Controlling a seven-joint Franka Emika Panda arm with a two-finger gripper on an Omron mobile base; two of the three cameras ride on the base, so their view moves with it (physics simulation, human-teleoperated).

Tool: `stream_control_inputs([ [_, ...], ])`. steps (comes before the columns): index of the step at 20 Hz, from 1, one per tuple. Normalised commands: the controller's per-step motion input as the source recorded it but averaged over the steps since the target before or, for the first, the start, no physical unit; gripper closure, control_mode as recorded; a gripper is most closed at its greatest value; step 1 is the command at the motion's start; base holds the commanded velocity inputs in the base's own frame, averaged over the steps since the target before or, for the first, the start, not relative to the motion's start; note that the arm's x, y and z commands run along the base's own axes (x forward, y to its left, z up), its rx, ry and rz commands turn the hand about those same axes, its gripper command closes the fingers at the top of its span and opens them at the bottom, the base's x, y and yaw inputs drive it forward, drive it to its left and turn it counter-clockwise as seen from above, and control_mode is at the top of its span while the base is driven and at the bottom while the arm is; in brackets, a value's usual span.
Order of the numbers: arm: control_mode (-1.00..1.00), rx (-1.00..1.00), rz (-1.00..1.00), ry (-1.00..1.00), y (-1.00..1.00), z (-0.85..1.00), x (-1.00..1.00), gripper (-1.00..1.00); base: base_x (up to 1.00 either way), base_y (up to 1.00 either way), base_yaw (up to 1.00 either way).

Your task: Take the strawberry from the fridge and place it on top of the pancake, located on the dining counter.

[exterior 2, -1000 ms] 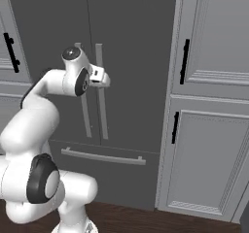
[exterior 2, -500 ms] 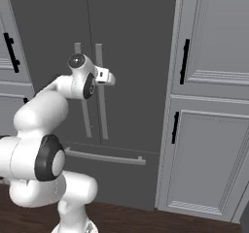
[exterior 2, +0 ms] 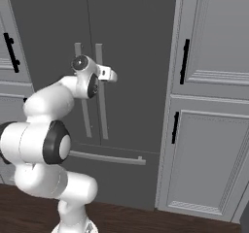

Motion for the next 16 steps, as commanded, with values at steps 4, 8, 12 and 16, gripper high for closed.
stream_control_inputs([
  [4, -1.0, 0.0, 0.0, -0.04, 0.01, 0.0, 0.54, -1.0, 0.0, 0.0, 0.0],
  [8, -1.0, 0.0, 0.0, -0.04, 0.02, 0.0, 0.53, -1.0, 0.0, 0.0, 0.0],
  [12, -1.0, 0.0, 0.0, -0.04, 0.01, 0.0, 0.54, -1.0, 0.0, 0.0, 0.0],
  [16, -1.0, 0.0, 0.0, -0.06, 0.01, 0.0, 0.53, -1.0, 0.0, 0.0, 0.0],
])
